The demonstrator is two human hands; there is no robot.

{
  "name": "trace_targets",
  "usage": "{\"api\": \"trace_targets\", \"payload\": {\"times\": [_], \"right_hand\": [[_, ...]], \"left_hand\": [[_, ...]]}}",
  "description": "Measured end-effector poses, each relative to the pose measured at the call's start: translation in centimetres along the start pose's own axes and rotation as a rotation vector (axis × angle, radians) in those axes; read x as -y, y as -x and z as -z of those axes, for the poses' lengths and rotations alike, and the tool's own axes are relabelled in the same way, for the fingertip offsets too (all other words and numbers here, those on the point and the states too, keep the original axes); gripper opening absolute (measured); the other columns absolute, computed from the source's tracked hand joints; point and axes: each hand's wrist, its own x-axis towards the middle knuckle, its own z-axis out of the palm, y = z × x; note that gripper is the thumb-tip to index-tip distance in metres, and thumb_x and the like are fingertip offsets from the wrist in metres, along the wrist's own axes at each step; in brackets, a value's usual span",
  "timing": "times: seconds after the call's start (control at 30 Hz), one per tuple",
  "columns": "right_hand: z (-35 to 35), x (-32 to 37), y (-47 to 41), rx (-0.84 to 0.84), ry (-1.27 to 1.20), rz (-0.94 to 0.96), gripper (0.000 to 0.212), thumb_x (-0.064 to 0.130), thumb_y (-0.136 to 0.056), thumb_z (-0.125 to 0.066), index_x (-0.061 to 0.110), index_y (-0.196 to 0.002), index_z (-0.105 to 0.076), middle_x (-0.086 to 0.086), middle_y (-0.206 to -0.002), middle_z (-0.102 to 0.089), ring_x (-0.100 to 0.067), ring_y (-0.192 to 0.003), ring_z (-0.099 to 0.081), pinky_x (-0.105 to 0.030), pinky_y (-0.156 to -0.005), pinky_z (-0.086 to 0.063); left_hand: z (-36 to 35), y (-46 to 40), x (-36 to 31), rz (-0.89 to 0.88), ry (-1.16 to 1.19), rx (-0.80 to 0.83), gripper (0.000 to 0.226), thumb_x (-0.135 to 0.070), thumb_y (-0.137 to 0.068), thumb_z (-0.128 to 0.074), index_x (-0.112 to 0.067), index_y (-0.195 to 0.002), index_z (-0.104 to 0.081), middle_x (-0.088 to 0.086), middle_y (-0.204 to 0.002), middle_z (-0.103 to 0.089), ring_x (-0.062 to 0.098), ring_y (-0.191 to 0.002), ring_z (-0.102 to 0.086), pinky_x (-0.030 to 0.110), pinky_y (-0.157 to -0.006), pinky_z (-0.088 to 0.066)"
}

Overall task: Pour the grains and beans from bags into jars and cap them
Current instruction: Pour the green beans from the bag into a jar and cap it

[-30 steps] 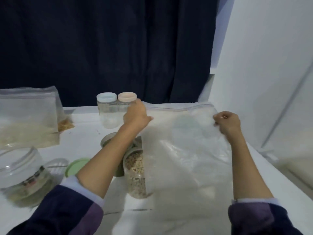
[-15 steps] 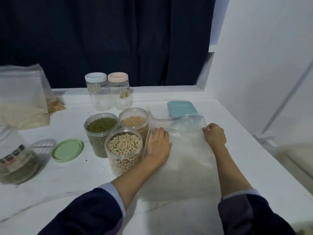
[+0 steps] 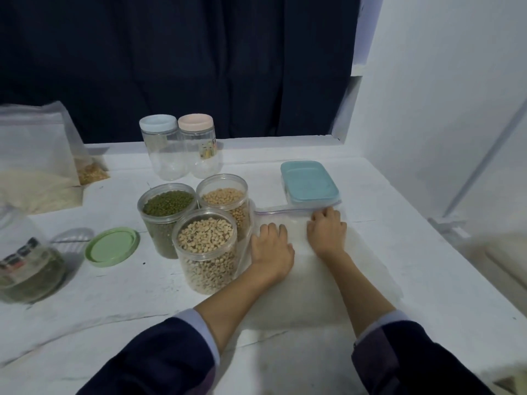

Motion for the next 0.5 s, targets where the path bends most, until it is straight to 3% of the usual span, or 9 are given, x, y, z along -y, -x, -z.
{"api": "trace_targets", "payload": {"times": [0.07,0.17,0.27,0.3,0.37,0.4,0.43,0.5], "right_hand": [[-0.2,-0.3,0.1,0.046,0.03,-0.021,0.034,0.027,-0.097,-0.044,0.01,-0.125,-0.053,-0.013,-0.133,-0.044,-0.032,-0.124,-0.038,-0.04,-0.096,-0.034],[0.9,0.3,-0.5,0.024,0.039,-0.063,0.03,0.018,-0.094,-0.044,0.007,-0.12,-0.055,-0.014,-0.127,-0.048,-0.032,-0.121,-0.042,-0.04,-0.094,-0.036],[2.5,0.7,-1.7,-0.264,-0.047,0.003,0.022,-0.002,-0.07,-0.05,-0.003,-0.088,-0.062,-0.021,-0.091,-0.059,-0.04,-0.087,-0.058,-0.042,-0.068,-0.044],[2.7,0.5,-2.2,-0.335,-0.079,0.071,0.024,-0.005,-0.061,-0.053,-0.003,-0.084,-0.062,-0.021,-0.087,-0.059,-0.04,-0.082,-0.059,-0.042,-0.066,-0.044],[2.8,0.2,-3.5,-0.24,-0.113,0.167,0.042,-0.005,-0.067,-0.059,0.001,-0.109,-0.061,-0.018,-0.113,-0.059,-0.038,-0.108,-0.055,-0.05,-0.092,-0.038],[2.9,0.1,-4.0,-0.108,-0.093,0.183,0.05,0.001,-0.076,-0.06,0.008,-0.125,-0.055,-0.012,-0.129,-0.053,-0.032,-0.124,-0.046,-0.053,-0.106,-0.025],[2.9,-0.1,-4.7,-0.033,-0.057,0.192,0.052,0.007,-0.084,-0.059,0.015,-0.135,-0.049,-0.005,-0.139,-0.047,-0.024,-0.133,-0.038,-0.054,-0.113,-0.012],[2.9,-0.3,-5.7,0.023,0.026,0.215,0.048,0.014,-0.092,-0.054,0.023,-0.139,-0.045,0.001,-0.143,-0.044,-0.019,-0.135,-0.035,-0.058,-0.113,-0.003]], "left_hand": [[0.7,-1.5,-0.3,0.009,0.015,0.053,0.051,-0.037,-0.101,-0.028,-0.013,-0.146,-0.023,0.013,-0.143,-0.036,0.029,-0.131,-0.033,0.04,-0.1,-0.035],[1.6,-3.7,-0.7,0.015,0.037,0.13,0.048,-0.039,-0.102,-0.026,-0.014,-0.143,-0.034,0.013,-0.144,-0.035,0.03,-0.132,-0.035,0.04,-0.101,-0.035],[1.5,-4.7,-0.9,-0.07,0.036,0.096,0.049,-0.038,-0.102,-0.03,-0.006,-0.135,-0.045,0.012,-0.142,-0.032,0.028,-0.13,-0.032,0.039,-0.101,-0.035],[1.4,-5.0,-1.0,-0.095,0.069,0.084,0.05,-0.039,-0.101,-0.032,-0.003,-0.135,-0.045,0.011,-0.142,-0.031,0.028,-0.128,-0.032,0.04,-0.1,-0.035],[1.1,-5.3,-1.3,-0.104,0.142,0.113,0.052,-0.04,-0.101,-0.034,-0.004,-0.137,-0.039,0.012,-0.141,-0.03,0.03,-0.126,-0.033,0.043,-0.098,-0.037],[0.9,-5.5,-1.4,-0.103,0.15,0.13,0.052,-0.042,-0.1,-0.034,-0.007,-0.139,-0.036,0.012,-0.14,-0.032,0.031,-0.126,-0.034,0.043,-0.098,-0.037],[0.8,-5.6,-1.5,-0.107,0.129,0.142,0.052,-0.044,-0.1,-0.033,-0.012,-0.141,-0.033,0.013,-0.139,-0.033,0.031,-0.125,-0.034,0.043,-0.098,-0.038],[0.5,-6.0,-1.8,-0.118,0.063,0.173,0.052,-0.048,-0.1,-0.029,-0.022,-0.145,-0.026,0.013,-0.138,-0.035,0.032,-0.125,-0.033,0.044,-0.1,-0.038]]}}
